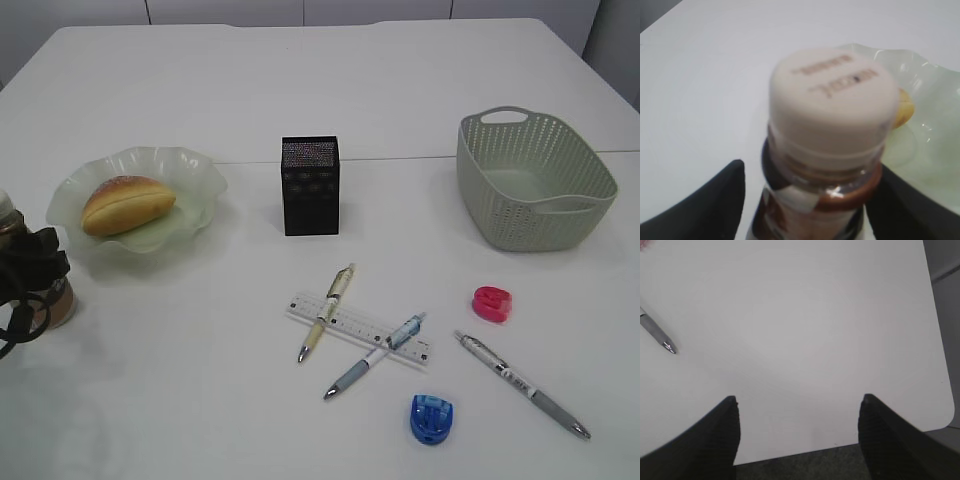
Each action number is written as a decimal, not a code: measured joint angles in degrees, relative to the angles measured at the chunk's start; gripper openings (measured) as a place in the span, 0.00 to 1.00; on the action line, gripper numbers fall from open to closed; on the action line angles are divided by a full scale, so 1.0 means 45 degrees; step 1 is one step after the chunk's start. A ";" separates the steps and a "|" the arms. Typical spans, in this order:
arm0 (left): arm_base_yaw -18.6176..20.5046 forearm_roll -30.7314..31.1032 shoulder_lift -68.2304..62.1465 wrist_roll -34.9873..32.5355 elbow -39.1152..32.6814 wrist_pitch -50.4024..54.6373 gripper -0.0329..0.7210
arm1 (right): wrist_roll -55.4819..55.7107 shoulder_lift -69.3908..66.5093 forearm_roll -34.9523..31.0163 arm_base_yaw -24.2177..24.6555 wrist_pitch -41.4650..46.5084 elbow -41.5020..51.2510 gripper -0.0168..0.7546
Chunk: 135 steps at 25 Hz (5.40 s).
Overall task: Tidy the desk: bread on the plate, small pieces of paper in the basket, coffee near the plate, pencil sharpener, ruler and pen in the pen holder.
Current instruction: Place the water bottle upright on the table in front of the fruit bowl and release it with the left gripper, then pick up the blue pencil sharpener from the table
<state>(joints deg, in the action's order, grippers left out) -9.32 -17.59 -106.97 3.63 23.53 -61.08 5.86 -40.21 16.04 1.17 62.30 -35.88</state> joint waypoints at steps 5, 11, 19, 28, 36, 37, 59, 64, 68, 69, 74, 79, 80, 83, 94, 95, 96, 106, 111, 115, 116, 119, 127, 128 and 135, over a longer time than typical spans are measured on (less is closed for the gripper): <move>0.0000 -0.0079 0.0000 0.0000 0.0032 -0.0010 0.84 | 0.0024 0.0000 0.0000 0.0000 0.0000 0.0000 0.76; 0.0000 -0.0108 0.0087 0.0000 0.0032 0.0066 0.85 | 0.0024 0.0000 0.0000 0.0000 0.0000 0.0000 0.76; 0.0000 -0.0108 0.0651 0.0000 0.0032 0.0228 0.84 | 0.0024 0.0000 0.0000 0.0000 0.0000 0.0000 0.76; 0.0000 0.0378 0.1397 -0.0891 0.0032 0.1417 0.83 | 0.0024 0.0000 0.0000 0.0000 0.0000 0.0000 0.76; 0.0000 0.0272 0.1492 -0.2044 0.0032 0.1448 0.83 | 0.0024 0.0000 0.0000 0.0000 0.0000 0.0000 0.76; 0.0000 0.0238 0.1492 -0.2128 0.0032 0.1448 0.83 | 0.0024 0.0000 0.0000 0.0000 0.0000 0.0000 0.76; 0.0000 -0.0488 0.5634 -0.3611 0.0009 0.2796 0.82 | 0.0046 0.0000 0.0000 0.0000 0.0000 0.0000 0.76; 0.0000 -0.0510 0.7904 -0.3903 -0.0008 0.4744 0.79 | 0.0046 0.0000 0.0000 0.0000 0.0000 0.0000 0.76; 0.0000 -0.0454 1.0001 -0.3953 -0.0008 0.7288 0.77 | 0.0046 0.0000 0.0000 0.0000 0.0309 0.0000 0.76; 0.0000 -0.0417 1.0447 -0.3953 0.0069 0.8236 0.77 | 0.0046 0.0000 0.0000 0.0000 0.0458 0.0000 0.76; 0.0000 0.0731 1.2332 -0.4414 0.1482 1.3574 0.76 | 0.0046 0.0000 0.0000 0.0000 0.1020 -0.0147 0.76; 0.0000 0.1975 1.3071 -0.4355 0.3858 1.8951 0.76 | 0.0046 0.0000 -0.0151 0.0000 0.1416 -0.1176 0.76; 0.0000 0.2150 1.3072 -0.4091 0.4266 2.0088 0.76 | 0.0046 -0.0027 -0.0278 0.0000 0.1504 -0.1424 0.78; 0.0000 0.2750 1.3092 -0.2829 0.5498 2.3286 0.76 | 0.0046 -0.0212 -0.0915 0.0000 0.1792 -0.1916 0.78; 0.0000 0.3253 1.3266 0.1226 0.7113 2.9456 0.74 | 0.0046 -0.0976 -0.1929 -0.0085 0.2066 -0.2241 0.77; 0.0000 0.3183 1.3319 0.1339 0.7113 2.9479 0.74 | 0.0046 -0.1137 -0.2013 -0.0206 0.2066 -0.2241 0.77; 0.0000 0.3109 1.3347 0.1477 0.7113 2.9479 0.74 | 0.0046 -0.1304 -0.2041 -0.0335 0.2066 -0.2241 0.77; 0.0000 0.2804 1.3397 0.1616 0.7113 2.9521 0.74 | -0.0370 -0.3405 -0.2686 -0.0841 0.2066 -0.2918 0.77; 0.0000 0.2715 1.3397 0.1625 0.7113 2.9521 0.74 | -0.1094 -0.3901 -0.3564 -0.0841 0.2066 -0.3654 0.77; 0.0000 0.2527 1.3397 0.1645 0.7113 2.9521 0.74 | -0.1203 -0.4543 -0.4072 -0.0841 0.2066 -0.3967 0.77; 0.0000 0.2421 1.3397 0.1645 0.7113 2.9521 0.74 | -0.1203 -0.4715 -0.4176 -0.0861 0.2066 -0.4067 0.77; 0.0000 0.2191 1.3397 0.1645 0.7113 2.9521 0.74 | -0.1203 -0.5370 -0.4529 -0.1042 0.2039 -0.4322 0.77; 0.0000 0.2096 1.3397 0.1654 0.7113 2.9521 0.72 | 0.0981 -0.6560 -0.5445 -0.1230 0.1970 -0.4608 0.77; 0.0000 0.2096 1.3397 0.1654 0.7113 2.9521 0.72 | 0.1259 -0.6670 -0.5719 -0.1230 0.1970 -0.4608 0.77; 0.0000 0.2077 1.3397 0.1654 0.7113 2.9521 0.71 | 0.2608 -0.6938 -0.6994 -0.2294 0.0450 -0.4608 0.77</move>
<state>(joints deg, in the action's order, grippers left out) -9.32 -8.24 -46.69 11.08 55.54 71.76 17.59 -71.43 -15.43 -9.16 64.32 -56.62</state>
